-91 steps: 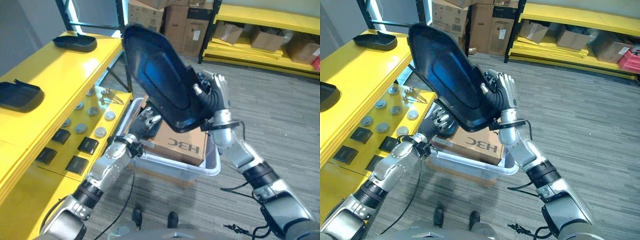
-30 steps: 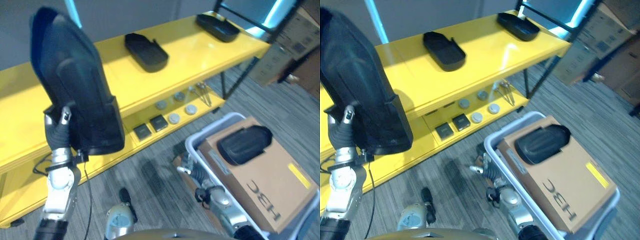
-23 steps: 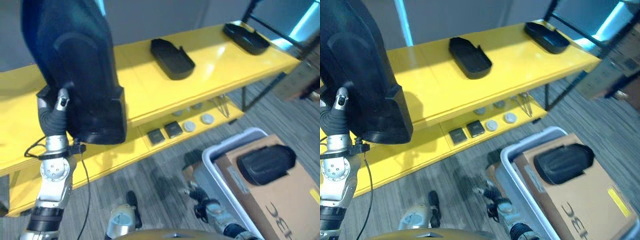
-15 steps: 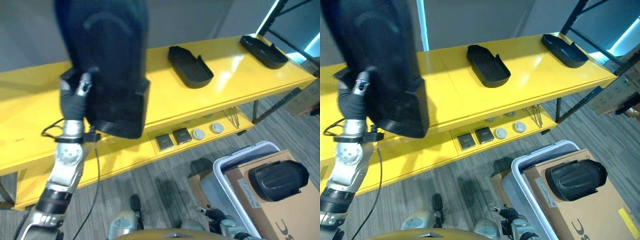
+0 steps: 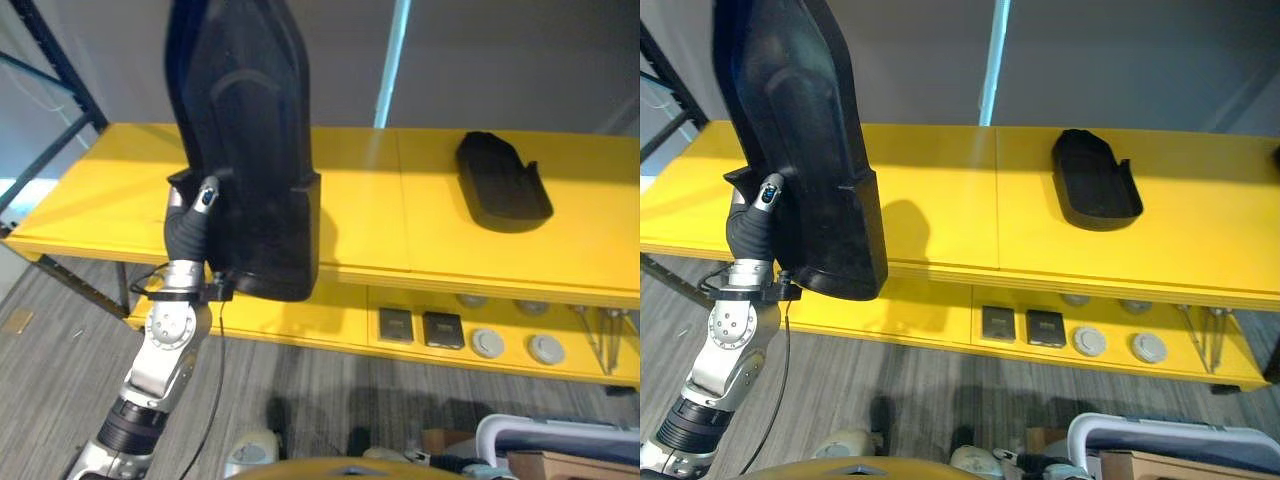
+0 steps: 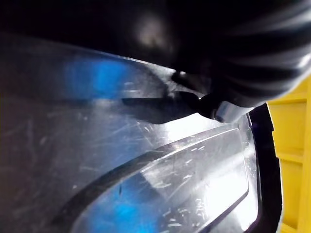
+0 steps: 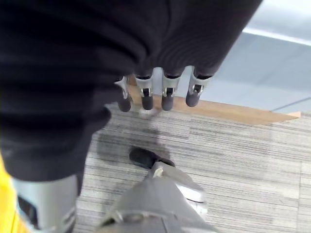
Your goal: Move parts from the plastic box to the shelf.
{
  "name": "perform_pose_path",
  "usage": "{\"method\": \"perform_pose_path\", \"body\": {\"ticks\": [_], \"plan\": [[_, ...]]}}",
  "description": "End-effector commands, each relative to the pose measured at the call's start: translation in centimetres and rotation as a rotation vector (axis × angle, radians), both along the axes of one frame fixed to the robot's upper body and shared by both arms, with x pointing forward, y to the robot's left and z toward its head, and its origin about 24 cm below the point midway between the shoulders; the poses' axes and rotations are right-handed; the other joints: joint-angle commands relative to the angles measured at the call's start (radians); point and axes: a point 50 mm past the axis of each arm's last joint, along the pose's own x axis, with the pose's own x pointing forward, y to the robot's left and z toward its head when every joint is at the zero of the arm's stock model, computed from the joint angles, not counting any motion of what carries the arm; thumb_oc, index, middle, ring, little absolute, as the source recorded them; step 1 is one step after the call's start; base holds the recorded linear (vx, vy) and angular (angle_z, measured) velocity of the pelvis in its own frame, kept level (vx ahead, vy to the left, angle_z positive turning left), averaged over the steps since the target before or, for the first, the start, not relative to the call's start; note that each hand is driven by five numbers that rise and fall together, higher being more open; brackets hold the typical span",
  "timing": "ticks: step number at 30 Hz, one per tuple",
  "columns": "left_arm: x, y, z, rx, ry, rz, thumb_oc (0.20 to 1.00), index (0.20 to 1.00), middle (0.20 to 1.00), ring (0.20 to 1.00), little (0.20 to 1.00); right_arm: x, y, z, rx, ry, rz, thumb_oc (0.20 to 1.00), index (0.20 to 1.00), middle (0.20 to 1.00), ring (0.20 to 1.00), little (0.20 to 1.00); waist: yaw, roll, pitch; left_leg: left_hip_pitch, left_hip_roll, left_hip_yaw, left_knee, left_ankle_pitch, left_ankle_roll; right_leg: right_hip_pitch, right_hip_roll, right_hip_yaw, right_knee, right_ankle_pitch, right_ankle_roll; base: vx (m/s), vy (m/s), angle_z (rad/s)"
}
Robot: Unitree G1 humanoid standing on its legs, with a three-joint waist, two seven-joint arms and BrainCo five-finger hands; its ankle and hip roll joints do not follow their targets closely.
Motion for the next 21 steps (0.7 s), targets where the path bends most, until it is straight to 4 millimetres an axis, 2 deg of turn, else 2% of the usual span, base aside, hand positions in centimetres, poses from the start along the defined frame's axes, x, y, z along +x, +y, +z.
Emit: {"method": "perform_pose_path", "body": {"ticks": [1,6,8,9,11,13,15,16,19,21], "plan": [[0.6,2.4,2.6,0.078,-0.099,0.146,0.2,0.2,0.2,0.2,0.2,0.4,0.4,0.0,0.056,-0.033,-0.09,1.0,1.0,1.0,1.0,1.0,-0.011,-0.01,-0.015,0.014,-0.001,-0.025,0.026,0.005,-0.022,0.004,-0.042,0.037,0.012,-0.024,0.08,0.18,0.218,-0.26],[2.4,5.2,1.5,0.097,-0.014,0.253,0.2,0.2,0.2,0.2,0.2,-1.0,0.8,-0.4,0.068,0.034,-0.02,1.0,1.0,1.0,1.0,1.0,-0.049,0.002,-0.025,0.032,0.009,0.013,0.002,0.012,-0.02,0.009,-0.049,0.054,0.012,-0.019,0.095,0.2,0.145,-0.04],[3.3,5.8,1.0,0.102,0.03,0.269,0.2,0.2,0.2,0.2,0.2,-1.2,1.5,-0.6,0.093,0.057,0.045,1.0,1.0,1.0,1.0,1.0,-0.06,0.003,-0.027,0.037,0.005,0.023,-0.006,0.009,-0.017,0.003,-0.052,0.062,0.006,-0.013,0.103,0.18,0.059,0.02],[4.2,6.0,0.4,0.097,0.081,0.272,0.2,0.2,0.2,0.2,0.2,-1.1,2.3,-0.8,0.106,0.064,0.13,1.0,1.0,1.0,1.0,1.0,-0.071,0.005,-0.027,0.034,0.002,0.032,-0.007,0.004,-0.014,-0.009,-0.058,0.072,-0.001,-0.006,0.111,0.13,0.061,-0.13],[5.0,5.9,0.1,0.081,0.107,0.262,0.2,0.2,0.2,0.2,0.2,-0.8,2.8,-0.8,0.118,0.058,0.167,1.0,1.0,1.0,1.0,1.0,-0.079,0.008,-0.024,0.026,0.003,0.041,-0.007,0.001,-0.013,-0.027,-0.063,0.077,-0.004,-0.001,0.116,0.04,0.056,-0.22],[6.7,5.5,-0.3,0.044,0.166,0.228,0.2,0.2,0.2,0.2,0.2,0.9,3.3,-0.5,0.132,0.019,0.195,1.0,1.0,1.0,1.0,1.0,-0.104,0.019,-0.008,0.001,-0.001,0.055,-0.007,-0.001,-0.012,-0.073,-0.071,0.096,-0.005,0.009,0.121,-0.08,0.081,-0.23],[7.5,5.5,-0.2,0.015,0.184,0.217,0.2,0.2,0.2,0.2,0.2,1.7,3.3,-0.3,0.129,0.004,0.213,1.0,1.0,1.0,1.0,1.0,-0.118,0.022,0.002,-0.007,-0.002,0.065,-0.007,-0.002,-0.014,-0.092,-0.074,0.105,-0.005,0.015,0.125,-0.05,0.082,-0.23],[8.3,5.0,-0.8,-0.052,0.237,0.114,0.2,0.2,0.2,0.2,0.2,2.1,3.3,-0.2,0.129,0.001,0.235,1.0,1.0,1.0,1.0,1.0,-0.134,0.025,0.008,-0.009,-0.003,0.076,-0.007,-0.002,-0.014,-0.104,-0.074,0.117,-0.005,0.02,0.128,0.04,0.096,-0.3],[9.4,4.7,-1.9,-0.079,0.322,0.079,0.2,0.2,0.2,0.2,0.2,1.8,3.2,-0.2,0.113,0.026,0.277,1.0,1.0,1.0,1.0,1.0,-0.164,0.026,0.011,0.001,-0.002,0.098,-0.007,-0.001,-0.011,-0.107,-0.074,0.135,-0.005,0.024,0.13,0.14,0.044,-0.32],[9.9,5.3,-2.2,-0.086,0.358,0.11,0.2,0.2,0.2,0.2,0.2,1.7,2.7,-0.1,0.09,0.041,0.288,1.0,1.0,1.0,1.0,1.0,-0.18,0.029,0.016,0.006,0.003,0.112,-0.007,0.001,-0.01,-0.109,-0.074,0.143,-0.005,0.024,0.128,0.1,0.034,-0.39]]}}
